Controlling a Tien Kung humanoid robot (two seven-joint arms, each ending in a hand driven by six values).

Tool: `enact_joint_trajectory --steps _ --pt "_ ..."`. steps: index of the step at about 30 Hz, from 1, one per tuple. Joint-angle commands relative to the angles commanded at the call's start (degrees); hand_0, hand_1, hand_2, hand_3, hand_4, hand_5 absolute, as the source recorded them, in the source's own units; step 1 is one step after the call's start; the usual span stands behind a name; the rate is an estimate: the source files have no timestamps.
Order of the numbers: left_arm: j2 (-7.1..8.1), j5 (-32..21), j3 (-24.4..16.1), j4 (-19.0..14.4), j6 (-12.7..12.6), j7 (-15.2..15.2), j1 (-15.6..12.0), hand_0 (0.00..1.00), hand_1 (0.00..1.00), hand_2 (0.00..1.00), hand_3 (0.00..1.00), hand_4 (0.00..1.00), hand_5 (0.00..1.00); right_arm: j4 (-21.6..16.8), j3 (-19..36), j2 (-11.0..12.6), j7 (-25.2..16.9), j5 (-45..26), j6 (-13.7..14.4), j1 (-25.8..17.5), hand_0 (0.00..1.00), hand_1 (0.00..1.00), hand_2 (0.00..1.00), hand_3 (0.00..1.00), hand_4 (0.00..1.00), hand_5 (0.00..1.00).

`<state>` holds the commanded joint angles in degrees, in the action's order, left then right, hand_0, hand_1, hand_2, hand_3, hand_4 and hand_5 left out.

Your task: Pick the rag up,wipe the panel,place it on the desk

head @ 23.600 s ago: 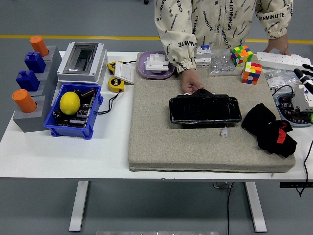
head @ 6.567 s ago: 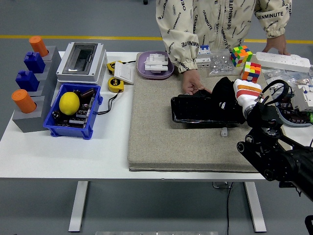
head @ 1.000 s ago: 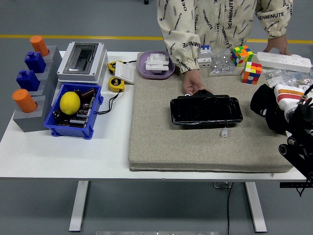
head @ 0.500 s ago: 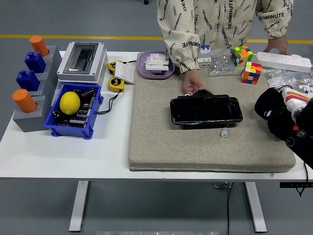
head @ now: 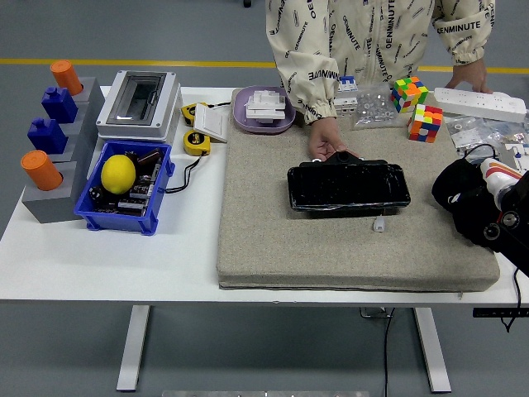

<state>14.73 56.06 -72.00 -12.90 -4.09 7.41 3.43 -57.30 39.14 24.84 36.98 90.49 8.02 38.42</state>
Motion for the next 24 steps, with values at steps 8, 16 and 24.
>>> enact_joint_trajectory --steps 8,16,24 --pt "0.21 0.02 0.19 0.29 -0.06 0.06 -0.37 0.651 0.66 0.695 0.579 0.677 0.441 -4.32 -0.16 0.79 0.0 -1.61 -0.34 -1.18 0.368 0.438 0.508 0.52 0.915 0.259" --pt "0.42 0.13 0.26 0.24 -0.05 0.04 -0.73 0.651 0.661 0.695 0.58 0.677 0.442 -5.47 0.61 1.23 0.0 -2.09 -0.49 -2.43 0.367 0.438 0.508 0.52 0.915 0.258" --pt "0.72 0.16 0.53 0.16 -0.04 0.02 -0.75 0.65 0.66 0.695 0.579 0.677 0.442 -4.07 1.18 0.95 0.0 -2.49 -0.61 -3.71 0.366 0.436 0.509 0.52 0.916 0.256"
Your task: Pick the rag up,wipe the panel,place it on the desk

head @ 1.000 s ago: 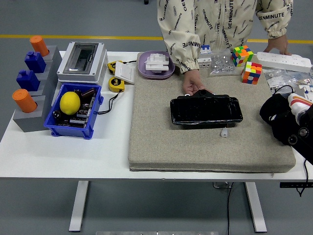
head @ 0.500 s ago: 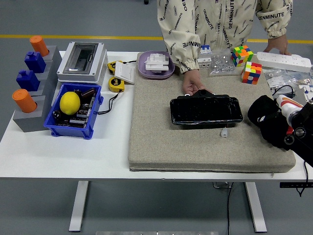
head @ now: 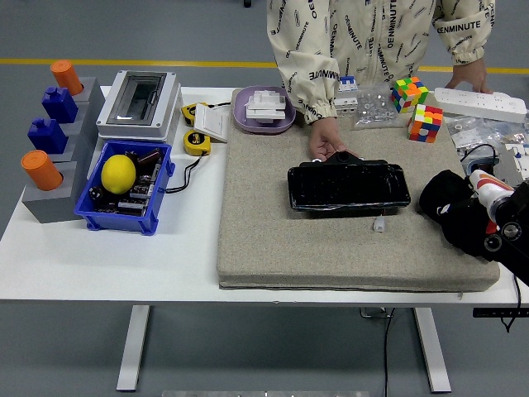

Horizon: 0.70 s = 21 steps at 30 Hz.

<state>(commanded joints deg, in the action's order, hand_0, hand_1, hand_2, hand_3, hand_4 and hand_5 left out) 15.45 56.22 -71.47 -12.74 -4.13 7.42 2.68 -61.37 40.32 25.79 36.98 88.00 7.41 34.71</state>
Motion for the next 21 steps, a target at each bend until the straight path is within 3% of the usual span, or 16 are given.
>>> enact_joint_trajectory --steps 12,13,18,19,21 --pt "0.04 -0.05 0.24 -0.02 0.02 -0.01 0.14 0.651 0.66 0.695 0.58 0.676 0.441 0.06 0.69 0.2 0.0 -0.04 -1.6 -0.23 0.379 0.439 0.508 0.524 0.906 0.291" --pt "0.03 -0.01 0.16 0.0 0.0 -0.01 0.12 0.652 0.66 0.695 0.58 0.676 0.442 0.0 0.77 0.28 0.0 0.03 -1.91 -0.2 0.405 0.445 0.516 0.516 0.919 0.402" --pt "-0.02 -0.03 0.09 0.06 0.02 0.02 0.08 0.652 0.66 0.695 0.58 0.676 0.442 -0.13 1.08 0.46 0.0 0.34 -3.7 -0.07 0.405 0.445 0.516 0.516 0.919 0.402" --pt "-0.02 -0.03 0.09 0.06 0.02 0.02 0.09 0.652 0.66 0.695 0.58 0.676 0.441 -0.22 1.15 0.5 0.0 0.64 -4.11 -0.05 0.44 0.459 0.527 0.516 0.98 0.458" --pt "-0.02 -0.03 0.09 0.03 0.03 0.01 0.12 0.652 0.66 0.695 0.58 0.676 0.441 -0.46 1.25 0.57 0.0 0.84 -4.75 -0.05 0.44 0.459 0.527 0.516 0.98 0.458"
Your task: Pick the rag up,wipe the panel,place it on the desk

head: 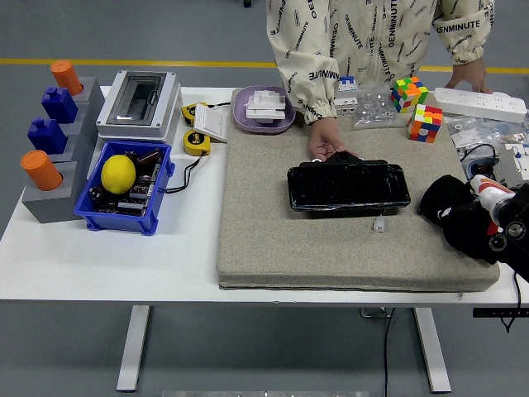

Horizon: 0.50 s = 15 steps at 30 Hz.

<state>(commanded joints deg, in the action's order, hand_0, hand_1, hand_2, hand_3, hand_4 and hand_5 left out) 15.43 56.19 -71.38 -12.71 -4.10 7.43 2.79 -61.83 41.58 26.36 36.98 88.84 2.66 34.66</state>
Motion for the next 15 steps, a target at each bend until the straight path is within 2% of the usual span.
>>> enact_joint_trajectory --steps 3,4,15 --pt "0.01 0.01 0.01 -0.01 0.0 0.0 0.06 0.652 0.66 0.695 0.58 0.676 0.441 -0.32 0.13 0.11 0.0 -0.13 -0.7 0.01 0.44 0.459 0.527 0.516 0.98 0.458" --pt "0.02 0.03 0.0 -0.02 0.01 -0.01 0.08 0.652 0.66 0.695 0.58 0.676 0.442 -0.36 0.2 0.13 0.0 -0.23 -0.94 0.02 0.474 0.482 0.55 0.522 0.998 0.526" --pt "0.03 0.06 -0.05 -0.02 0.02 0.0 0.18 0.652 0.661 0.695 0.58 0.676 0.442 -0.54 0.83 0.57 -0.23 0.1 -2.93 0.01 0.509 0.507 0.589 0.53 0.998 0.527"
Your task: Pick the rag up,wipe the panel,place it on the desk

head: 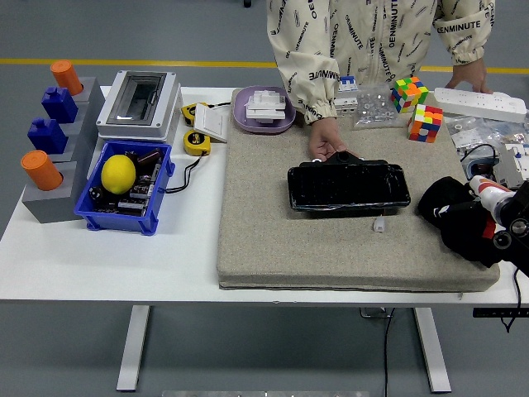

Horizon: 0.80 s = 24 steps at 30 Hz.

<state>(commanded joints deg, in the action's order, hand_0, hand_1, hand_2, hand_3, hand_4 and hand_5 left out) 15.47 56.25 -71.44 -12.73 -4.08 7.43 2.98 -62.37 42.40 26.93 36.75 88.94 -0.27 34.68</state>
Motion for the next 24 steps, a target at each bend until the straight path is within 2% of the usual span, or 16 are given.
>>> enact_joint_trajectory --steps 1,11,12,13,24 --pt "0.0 0.02 -0.03 0.01 0.0 0.0 -0.01 0.653 0.662 0.695 0.58 0.676 0.442 -0.08 0.04 0.04 -0.01 0.04 -0.11 0.0 0.531 0.526 0.619 0.54 0.998 0.548" --pt "-0.01 0.08 -0.16 -0.01 0.0 0.0 0.07 0.653 0.662 0.695 0.579 0.676 0.442 -1.73 0.86 0.87 0.08 0.18 -2.06 -0.21 0.56 0.548 0.634 0.57 0.998 0.556" --pt "-0.02 0.07 -0.15 0.0 0.01 0.01 0.06 0.653 0.662 0.695 0.579 0.676 0.442 -1.83 0.91 0.94 0.09 0.18 -2.15 -0.24 0.56 0.548 0.634 0.57 0.998 0.556" --pt "-0.04 0.05 -0.15 0.01 0.01 0.02 0.06 0.651 0.661 0.695 0.58 0.677 0.443 -1.91 0.96 0.99 0.08 0.18 -2.2 -0.26 0.592 0.567 0.651 0.612 0.998 0.566" --pt "0.0 0.11 -0.27 0.02 0.01 0.01 0.15 0.651 0.661 0.695 0.58 0.676 0.442 -4.35 2.46 1.94 0.13 1.0 -2.65 -0.1 0.615 0.585 0.674 0.645 0.998 0.573"
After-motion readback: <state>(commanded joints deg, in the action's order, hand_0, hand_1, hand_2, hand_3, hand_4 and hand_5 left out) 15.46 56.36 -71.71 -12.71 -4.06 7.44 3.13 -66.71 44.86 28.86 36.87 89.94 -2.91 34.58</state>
